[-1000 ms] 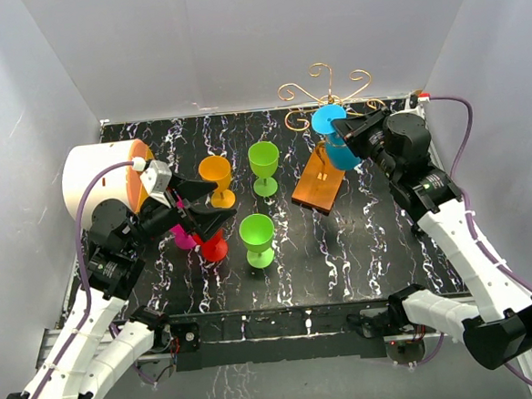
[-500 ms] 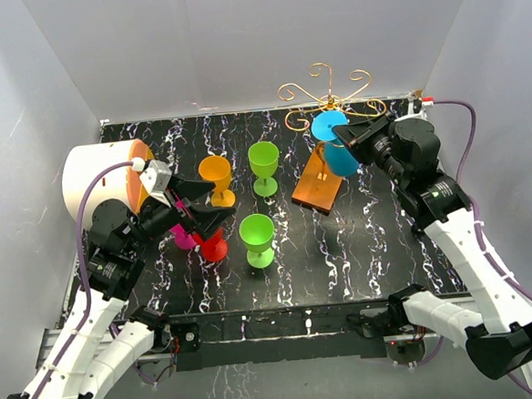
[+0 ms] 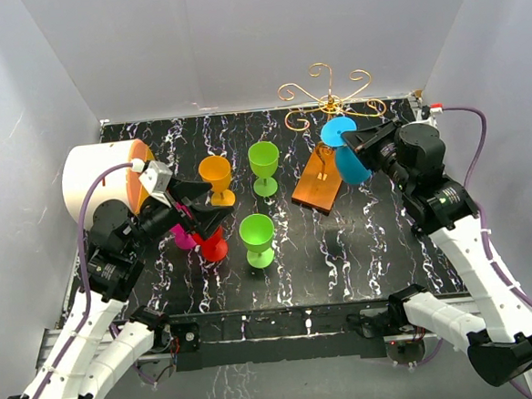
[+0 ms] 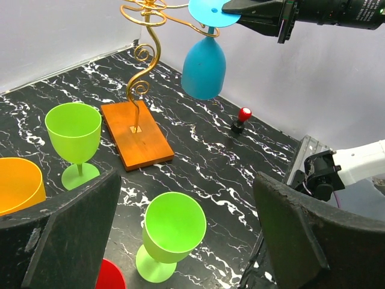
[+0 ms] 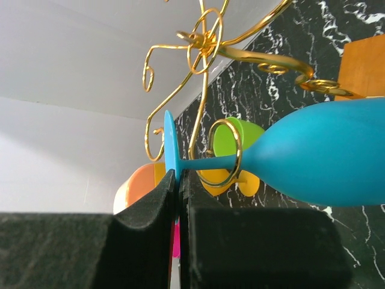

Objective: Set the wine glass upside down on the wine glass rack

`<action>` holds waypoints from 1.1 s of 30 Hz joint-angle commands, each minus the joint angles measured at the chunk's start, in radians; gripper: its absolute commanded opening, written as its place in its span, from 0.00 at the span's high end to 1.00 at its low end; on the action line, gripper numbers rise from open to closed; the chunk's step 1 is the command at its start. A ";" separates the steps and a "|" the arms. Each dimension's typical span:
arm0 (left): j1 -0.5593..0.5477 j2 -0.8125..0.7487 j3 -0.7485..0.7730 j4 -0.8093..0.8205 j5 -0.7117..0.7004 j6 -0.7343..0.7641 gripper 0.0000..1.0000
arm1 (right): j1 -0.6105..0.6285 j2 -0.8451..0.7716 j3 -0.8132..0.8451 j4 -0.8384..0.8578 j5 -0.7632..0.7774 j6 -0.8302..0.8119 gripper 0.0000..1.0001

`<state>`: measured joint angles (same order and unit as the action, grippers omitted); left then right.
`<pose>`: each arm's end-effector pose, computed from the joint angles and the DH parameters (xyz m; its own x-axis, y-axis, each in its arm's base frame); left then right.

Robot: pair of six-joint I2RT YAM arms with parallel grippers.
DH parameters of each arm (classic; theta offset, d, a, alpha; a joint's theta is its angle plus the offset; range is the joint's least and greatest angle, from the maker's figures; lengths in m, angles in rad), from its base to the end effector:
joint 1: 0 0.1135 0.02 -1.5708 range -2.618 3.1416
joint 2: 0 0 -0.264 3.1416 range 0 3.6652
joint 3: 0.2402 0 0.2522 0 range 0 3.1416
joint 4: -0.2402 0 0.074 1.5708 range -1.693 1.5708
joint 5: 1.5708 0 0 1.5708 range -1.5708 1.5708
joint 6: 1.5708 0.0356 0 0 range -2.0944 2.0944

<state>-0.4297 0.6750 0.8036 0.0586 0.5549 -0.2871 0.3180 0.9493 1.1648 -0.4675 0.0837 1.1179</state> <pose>0.1300 -0.0802 0.3888 -0.0713 -0.2321 -0.9701 0.8388 0.5123 -0.1842 0.1897 0.0593 0.4118 -0.3146 0.8398 -0.4425 0.1103 0.4953 0.8617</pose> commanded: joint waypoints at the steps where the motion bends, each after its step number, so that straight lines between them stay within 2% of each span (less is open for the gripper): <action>1: -0.004 -0.015 0.032 -0.008 -0.019 0.021 0.10 | -0.005 -0.017 0.026 0.011 0.084 -0.039 1.00; 10: -0.004 0.017 0.073 -0.089 -0.114 -0.037 0.09 | -0.005 0.010 0.057 -0.023 0.159 -0.089 1.00; 13: -0.003 0.040 0.104 -0.149 -0.151 -0.067 0.07 | -0.005 0.011 0.057 -0.027 0.175 -0.101 1.00; 15: -0.004 0.047 0.116 -0.178 -0.187 -0.081 0.02 | -0.006 0.011 0.056 -0.031 0.188 -0.111 1.00; 18: -0.004 0.036 0.107 -0.186 -0.242 -0.098 0.01 | -0.007 0.012 0.051 -0.039 0.206 -0.121 1.00; 29: -0.004 0.023 0.082 -0.185 -0.205 -0.047 0.01 | -0.007 0.011 0.050 -0.039 0.221 -0.127 0.67; 33: -0.004 0.022 0.085 -0.193 -0.206 -0.031 0.01 | -0.007 0.005 0.053 -0.062 0.239 -0.131 0.59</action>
<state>-0.4297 0.7132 0.8810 -0.1356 0.3367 -0.3443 0.3176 0.9668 1.1709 -0.5251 0.2798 1.0042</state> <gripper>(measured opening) 0.985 0.374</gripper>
